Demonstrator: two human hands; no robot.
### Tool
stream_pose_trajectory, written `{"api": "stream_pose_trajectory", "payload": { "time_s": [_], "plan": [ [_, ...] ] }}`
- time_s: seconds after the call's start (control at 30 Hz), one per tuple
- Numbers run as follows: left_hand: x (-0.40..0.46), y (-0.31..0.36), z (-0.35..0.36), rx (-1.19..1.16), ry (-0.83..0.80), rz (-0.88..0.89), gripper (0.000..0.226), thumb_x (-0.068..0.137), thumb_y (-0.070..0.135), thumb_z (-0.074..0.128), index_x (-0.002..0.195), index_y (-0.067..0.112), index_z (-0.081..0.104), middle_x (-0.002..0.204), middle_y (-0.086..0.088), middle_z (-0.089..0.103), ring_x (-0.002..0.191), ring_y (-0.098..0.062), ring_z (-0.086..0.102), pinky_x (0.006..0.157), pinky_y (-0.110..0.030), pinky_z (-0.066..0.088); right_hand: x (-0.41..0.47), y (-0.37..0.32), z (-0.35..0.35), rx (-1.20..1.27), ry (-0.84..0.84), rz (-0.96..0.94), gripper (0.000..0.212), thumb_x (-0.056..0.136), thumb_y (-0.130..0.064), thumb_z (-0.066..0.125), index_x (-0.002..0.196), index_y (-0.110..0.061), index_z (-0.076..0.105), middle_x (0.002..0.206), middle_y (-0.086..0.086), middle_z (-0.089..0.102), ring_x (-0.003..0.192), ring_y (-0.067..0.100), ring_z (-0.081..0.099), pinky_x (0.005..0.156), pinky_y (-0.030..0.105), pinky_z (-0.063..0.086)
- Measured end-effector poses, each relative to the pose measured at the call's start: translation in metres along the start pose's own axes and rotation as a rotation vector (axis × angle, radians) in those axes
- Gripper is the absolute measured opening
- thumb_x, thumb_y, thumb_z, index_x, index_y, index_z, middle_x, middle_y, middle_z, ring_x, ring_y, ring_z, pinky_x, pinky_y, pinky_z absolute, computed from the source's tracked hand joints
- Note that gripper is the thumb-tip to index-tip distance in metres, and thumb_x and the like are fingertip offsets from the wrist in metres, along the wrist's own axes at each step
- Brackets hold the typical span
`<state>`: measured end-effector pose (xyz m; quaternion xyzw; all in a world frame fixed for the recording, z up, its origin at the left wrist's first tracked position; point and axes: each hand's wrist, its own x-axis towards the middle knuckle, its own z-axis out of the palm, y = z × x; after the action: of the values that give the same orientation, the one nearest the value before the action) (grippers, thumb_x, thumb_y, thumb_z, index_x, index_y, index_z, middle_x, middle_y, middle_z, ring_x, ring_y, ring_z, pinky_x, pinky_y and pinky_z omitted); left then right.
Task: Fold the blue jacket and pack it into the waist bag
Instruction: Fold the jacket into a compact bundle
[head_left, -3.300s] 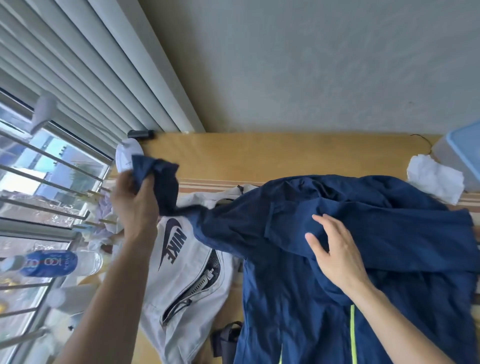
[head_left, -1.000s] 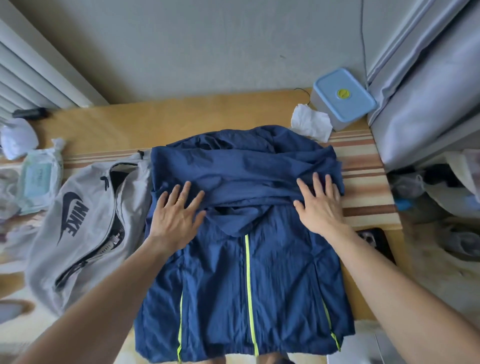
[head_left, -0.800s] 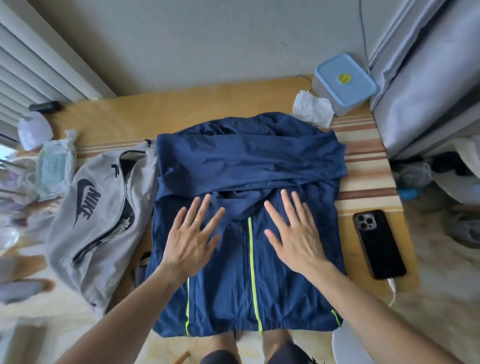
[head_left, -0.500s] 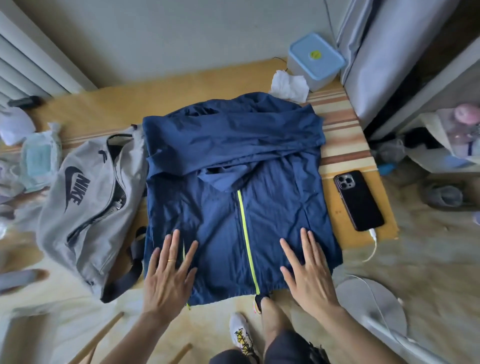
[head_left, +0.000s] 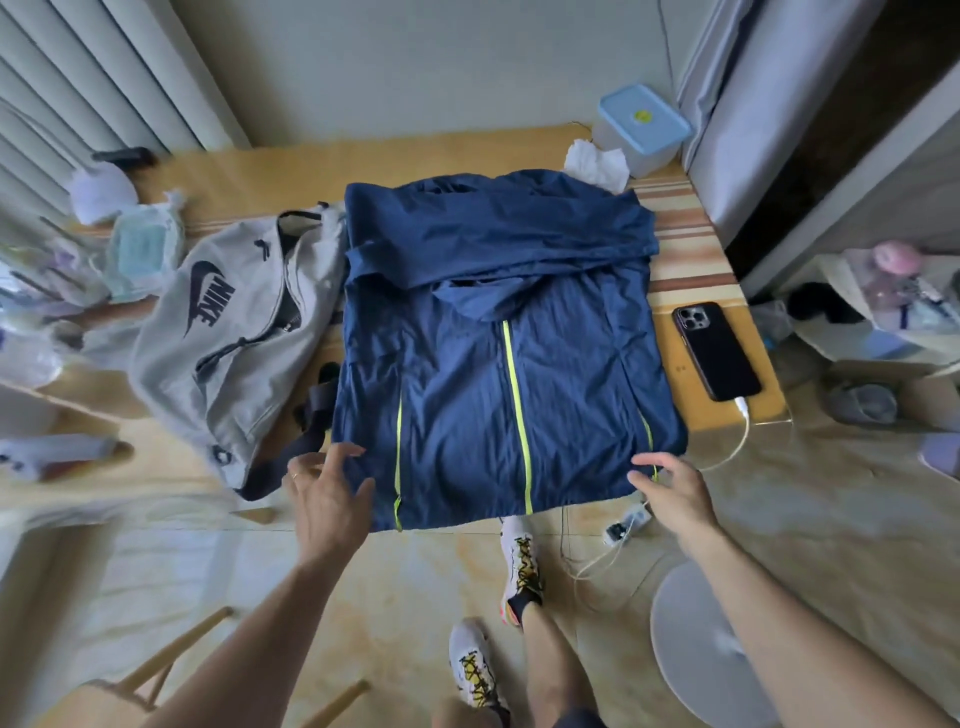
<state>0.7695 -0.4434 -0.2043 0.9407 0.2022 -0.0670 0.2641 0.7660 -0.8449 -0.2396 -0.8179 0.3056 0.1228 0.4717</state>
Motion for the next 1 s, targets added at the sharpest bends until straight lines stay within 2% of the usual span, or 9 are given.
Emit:
{"api": "stream_pose_trajectory", "payload": {
  "time_s": [0.17, 0.27, 0.5, 0.57, 0.63, 0.73, 0.8, 0.93, 1.0],
  "plan": [
    [0.007, -0.011, -0.006, -0.131, -0.053, 0.019, 0.024, 0.082, 0.005, 0.069, 0.096, 0.023, 0.076, 0.107, -0.009, 0.069, 0.099, -0.03, 0.06, 0.081, -0.036, 0.046, -0.019, -0.004, -0.014, 0.116, 0.029, 0.009, 0.027, 0.086, -0.005, 0.074, 0.088, -0.032, 0.074, 0.109, 0.006, 0.075, 0.096, 0.018, 0.065, 0.086, 0.028, 0.048],
    [0.002, -0.01, -0.02, -0.25, -0.077, -0.013, 0.029, 0.085, 0.004, 0.064, 0.084, 0.031, 0.075, 0.103, -0.003, 0.07, 0.085, -0.021, 0.068, 0.072, -0.035, 0.053, -0.032, -0.016, -0.031, 0.157, 0.032, -0.033, 0.022, 0.085, 0.0, 0.075, 0.093, -0.02, 0.075, 0.105, 0.004, 0.075, 0.091, -0.001, 0.065, 0.091, 0.026, 0.045],
    [0.014, 0.007, -0.091, -0.374, -0.041, 0.05, 0.041, 0.091, 0.001, 0.063, 0.082, 0.038, 0.078, 0.106, 0.0, 0.069, 0.101, -0.018, 0.066, 0.091, -0.035, 0.054, -0.036, -0.08, -0.09, 0.253, -0.045, -0.094, 0.018, 0.09, 0.004, 0.068, 0.101, -0.009, 0.075, 0.107, -0.002, 0.071, 0.103, 0.007, 0.062, 0.082, 0.014, 0.044],
    [0.028, 0.032, -0.112, -0.525, -0.039, 0.031, 0.039, 0.09, -0.006, 0.062, 0.085, 0.029, 0.08, 0.105, -0.002, 0.074, 0.099, -0.016, 0.068, 0.087, -0.019, 0.054, -0.022, -0.111, -0.104, 0.352, -0.036, -0.061, 0.018, 0.089, 0.003, 0.068, 0.099, -0.01, 0.075, 0.106, 0.0, 0.071, 0.098, 0.009, 0.063, 0.076, 0.019, 0.046],
    [0.049, 0.059, -0.128, -0.76, -0.06, -0.069, 0.031, 0.089, -0.008, 0.062, 0.088, 0.018, 0.08, 0.101, -0.004, 0.077, 0.094, -0.019, 0.07, 0.086, -0.023, 0.056, 0.003, -0.147, -0.113, 0.521, -0.032, 0.043, 0.019, 0.089, 0.007, 0.066, 0.092, -0.01, 0.074, 0.1, 0.003, 0.07, 0.086, 0.013, 0.063, 0.058, 0.02, 0.049],
    [0.101, 0.093, -0.146, -1.16, -0.306, -0.285, 0.009, 0.085, -0.002, 0.069, 0.093, 0.001, 0.072, 0.089, -0.014, 0.074, 0.079, -0.02, 0.068, 0.081, -0.025, 0.057, 0.056, -0.205, -0.118, 0.864, -0.045, 0.223, 0.019, 0.097, 0.004, 0.056, 0.088, -0.008, 0.067, 0.096, 0.004, 0.064, 0.076, 0.01, 0.065, 0.044, 0.009, 0.047],
    [0.142, 0.117, -0.153, -1.397, -0.431, -0.383, 0.026, 0.062, -0.004, 0.084, 0.084, 0.0, 0.071, 0.08, -0.013, 0.068, 0.074, -0.017, 0.065, 0.082, -0.023, 0.054, 0.097, -0.246, -0.113, 1.019, -0.094, 0.286, 0.019, 0.101, -0.002, 0.051, 0.089, -0.008, 0.064, 0.093, 0.003, 0.062, 0.07, 0.01, 0.067, 0.046, 0.009, 0.05],
    [0.232, 0.166, -0.145, -1.512, -0.322, -0.5, 0.054, 0.089, -0.015, 0.03, 0.133, 0.007, 0.052, 0.12, -0.009, 0.061, 0.122, -0.018, 0.053, 0.11, -0.028, 0.036, 0.191, -0.313, -0.089, 1.139, -0.127, 0.27, 0.018, 0.105, -0.01, 0.044, 0.099, -0.004, 0.059, 0.109, 0.008, 0.059, 0.089, 0.017, 0.062, 0.061, 0.018, 0.058],
    [0.276, 0.186, -0.134, -1.419, -0.278, -0.449, 0.054, 0.097, -0.012, 0.022, 0.14, 0.01, 0.046, 0.117, -0.006, 0.061, 0.117, -0.013, 0.057, 0.108, -0.027, 0.037, 0.231, -0.339, -0.073, 1.014, -0.094, 0.167, 0.02, 0.096, -0.023, 0.065, 0.109, -0.009, 0.061, 0.11, 0.005, 0.061, 0.097, 0.014, 0.063, 0.082, 0.022, 0.058]
  ]
}}
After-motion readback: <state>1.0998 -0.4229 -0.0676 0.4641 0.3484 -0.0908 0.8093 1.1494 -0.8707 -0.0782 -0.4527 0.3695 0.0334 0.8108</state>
